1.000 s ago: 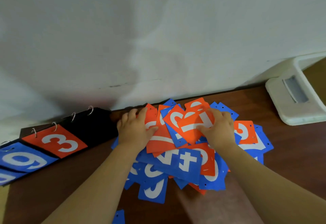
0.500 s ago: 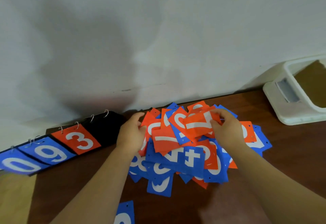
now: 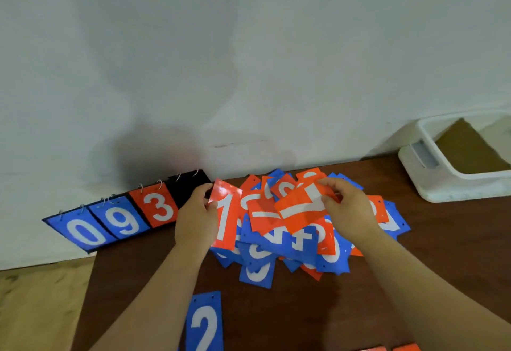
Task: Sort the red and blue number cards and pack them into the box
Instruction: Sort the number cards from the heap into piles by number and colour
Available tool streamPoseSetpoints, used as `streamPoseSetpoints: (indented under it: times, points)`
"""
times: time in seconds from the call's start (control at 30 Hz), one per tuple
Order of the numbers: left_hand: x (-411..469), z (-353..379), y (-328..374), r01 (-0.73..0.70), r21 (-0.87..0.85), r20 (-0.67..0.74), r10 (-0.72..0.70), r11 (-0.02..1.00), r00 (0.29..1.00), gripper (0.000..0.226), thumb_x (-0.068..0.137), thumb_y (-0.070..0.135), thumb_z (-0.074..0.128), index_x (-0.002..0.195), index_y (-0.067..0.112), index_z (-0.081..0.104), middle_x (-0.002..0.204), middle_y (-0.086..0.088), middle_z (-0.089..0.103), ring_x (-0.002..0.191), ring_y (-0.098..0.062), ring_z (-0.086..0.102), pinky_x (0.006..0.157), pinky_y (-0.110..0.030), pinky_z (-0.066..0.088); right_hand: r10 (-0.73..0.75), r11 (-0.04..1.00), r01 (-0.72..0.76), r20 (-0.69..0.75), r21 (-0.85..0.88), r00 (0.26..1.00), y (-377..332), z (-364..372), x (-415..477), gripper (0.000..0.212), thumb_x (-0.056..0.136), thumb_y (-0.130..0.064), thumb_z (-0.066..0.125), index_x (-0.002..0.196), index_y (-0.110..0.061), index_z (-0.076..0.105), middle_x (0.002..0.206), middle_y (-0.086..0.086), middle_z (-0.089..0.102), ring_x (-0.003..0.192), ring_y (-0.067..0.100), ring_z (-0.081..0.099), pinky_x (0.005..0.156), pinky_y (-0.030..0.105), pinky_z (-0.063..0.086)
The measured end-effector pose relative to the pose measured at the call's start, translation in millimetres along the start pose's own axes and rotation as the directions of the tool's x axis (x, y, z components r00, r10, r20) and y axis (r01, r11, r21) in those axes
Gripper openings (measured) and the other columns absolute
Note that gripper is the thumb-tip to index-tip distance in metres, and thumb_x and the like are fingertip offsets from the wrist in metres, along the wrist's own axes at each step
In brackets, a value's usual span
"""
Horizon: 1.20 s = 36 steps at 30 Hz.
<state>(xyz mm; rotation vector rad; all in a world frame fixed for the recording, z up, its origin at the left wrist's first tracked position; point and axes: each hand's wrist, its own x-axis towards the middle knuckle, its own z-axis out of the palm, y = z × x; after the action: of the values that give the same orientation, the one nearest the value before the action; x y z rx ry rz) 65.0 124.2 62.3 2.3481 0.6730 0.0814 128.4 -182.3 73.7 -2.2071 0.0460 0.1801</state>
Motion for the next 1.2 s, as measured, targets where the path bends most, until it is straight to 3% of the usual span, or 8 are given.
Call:
streamPoseSetpoints:
  times: [0.1,0.27,0.43,0.53,0.77,0.9,1.07,1.2]
  points:
    - [-4,8,-3,0.055,-0.048,0.036,-0.054,0.997,0.998,0.037,0.103,0.023,0.054,0.140,0.028,0.049,0.115,0.000,0.068,0.076,-0.004,0.056,0.056,-0.024,0.041,-0.027,0.999,0.028,0.041,-0.023,0.999,-3,-3,-9,0.035,0.098,-0.011,0.060,0.126,-0.032,0.064,0.118,-0.009,0.061,0.098,0.014,0.061,0.072,0.018,0.047]
    - [-23,40,-6,0.049,0.009,0.113,-0.049,0.999,0.992,0.009,0.101,0.024,0.060,0.108,0.027,0.057,0.123,-0.001,0.063,0.096,-0.015,0.058,0.074,-0.030,0.044,-0.018,0.996,0.026,0.094,-0.084,0.995,18,-9,-38,0.034,0.098,-0.011,0.062,0.124,-0.033,0.065,0.126,-0.007,0.063,0.109,0.015,0.061,0.081,0.022,0.052]
    - [-24,44,-1,0.079,0.029,0.119,-0.082,0.996,0.989,0.011,0.100,0.027,0.060,0.110,0.029,0.059,0.112,0.002,0.062,0.089,-0.015,0.058,0.066,-0.028,0.042,0.002,0.996,0.008,0.112,-0.092,0.994,20,-10,-41,0.034,0.098,-0.012,0.061,0.125,-0.033,0.064,0.127,-0.010,0.062,0.112,0.011,0.058,0.079,0.016,0.047]
    - [-34,38,2,0.016,0.033,0.131,-0.020,0.999,0.991,0.028,0.100,0.028,0.060,0.127,0.033,0.051,0.098,0.008,0.063,0.086,-0.016,0.062,0.067,-0.033,0.050,0.017,0.997,-0.008,0.117,-0.079,0.993,23,-10,-47,0.035,0.098,-0.012,0.061,0.125,-0.034,0.063,0.130,-0.009,0.061,0.111,0.010,0.056,0.080,0.015,0.045]
    - [-49,16,17,-0.077,-0.143,0.147,0.099,0.987,0.984,0.037,0.105,0.028,0.052,0.140,0.039,0.048,0.132,0.004,0.060,0.115,-0.017,0.062,0.090,-0.036,0.056,-0.022,0.999,0.025,0.098,-0.038,0.995,12,-21,-51,0.035,0.099,-0.013,0.061,0.118,-0.042,0.060,0.124,-0.011,0.061,0.095,0.005,0.062,0.069,0.019,0.053]
    - [-71,1,14,0.019,-0.249,0.111,0.009,0.968,0.994,0.027,0.105,0.026,0.055,0.129,0.038,0.058,0.128,0.007,0.059,0.109,-0.009,0.059,0.080,-0.026,0.050,-0.074,0.997,0.078,0.159,-0.020,0.985,1,-24,-58,0.036,0.099,-0.009,0.060,0.118,-0.040,0.061,0.121,-0.012,0.059,0.105,0.012,0.060,0.081,0.023,0.053]
    - [-116,-32,-8,0.089,-0.360,-0.015,-0.101,0.929,0.995,0.028,0.102,0.023,0.059,0.128,0.034,0.063,0.114,0.014,0.059,0.098,-0.005,0.060,0.077,-0.027,0.053,-0.131,0.988,0.149,0.285,-0.040,0.949,-13,-21,-75,0.038,0.100,-0.007,0.054,0.123,-0.036,0.060,0.122,-0.011,0.056,0.106,0.012,0.058,0.071,0.010,0.043]
    - [-169,-60,-36,0.201,-0.394,-0.123,-0.268,0.897,0.955,0.026,0.102,0.022,0.060,0.122,0.038,0.063,0.115,0.013,0.058,0.099,-0.006,0.060,0.070,-0.023,0.048,-0.206,0.970,0.238,0.377,-0.041,0.903,-22,-14,-93,0.039,0.098,-0.005,0.055,0.116,-0.039,0.060,0.118,-0.004,0.062,0.099,0.019,0.064,0.072,0.021,0.052]
